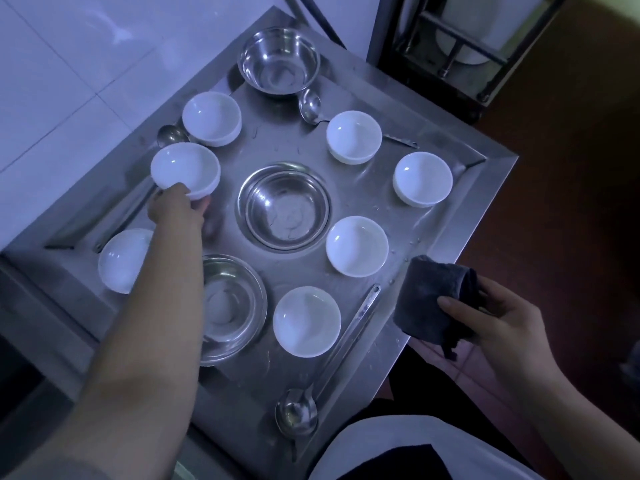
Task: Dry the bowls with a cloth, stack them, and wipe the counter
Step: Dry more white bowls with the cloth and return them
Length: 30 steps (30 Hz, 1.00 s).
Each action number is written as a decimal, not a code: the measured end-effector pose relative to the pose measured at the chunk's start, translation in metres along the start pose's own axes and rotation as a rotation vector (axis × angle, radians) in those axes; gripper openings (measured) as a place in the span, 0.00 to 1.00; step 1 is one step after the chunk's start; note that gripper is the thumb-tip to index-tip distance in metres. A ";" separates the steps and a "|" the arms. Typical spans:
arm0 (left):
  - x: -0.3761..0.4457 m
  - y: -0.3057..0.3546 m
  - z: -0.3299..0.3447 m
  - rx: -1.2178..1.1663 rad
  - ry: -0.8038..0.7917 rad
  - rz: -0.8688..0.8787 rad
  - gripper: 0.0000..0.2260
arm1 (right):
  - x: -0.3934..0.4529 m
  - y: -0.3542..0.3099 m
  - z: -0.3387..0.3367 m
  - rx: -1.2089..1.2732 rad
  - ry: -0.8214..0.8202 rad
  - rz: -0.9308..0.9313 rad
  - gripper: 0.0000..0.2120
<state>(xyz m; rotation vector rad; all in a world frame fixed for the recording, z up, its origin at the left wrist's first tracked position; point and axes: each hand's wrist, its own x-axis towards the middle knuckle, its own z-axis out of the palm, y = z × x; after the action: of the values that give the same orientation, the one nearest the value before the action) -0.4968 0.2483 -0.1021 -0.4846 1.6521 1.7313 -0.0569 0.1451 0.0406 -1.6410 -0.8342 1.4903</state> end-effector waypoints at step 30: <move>-0.443 -0.120 0.031 0.462 -0.809 0.462 0.35 | 0.069 -0.134 -0.091 -0.390 -0.151 -0.589 0.10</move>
<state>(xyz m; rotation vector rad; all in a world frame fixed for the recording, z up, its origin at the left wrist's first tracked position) -0.0996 0.1762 0.1186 0.7752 1.5096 1.4559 0.0437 0.2625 0.1252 -1.3705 -1.6115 1.0800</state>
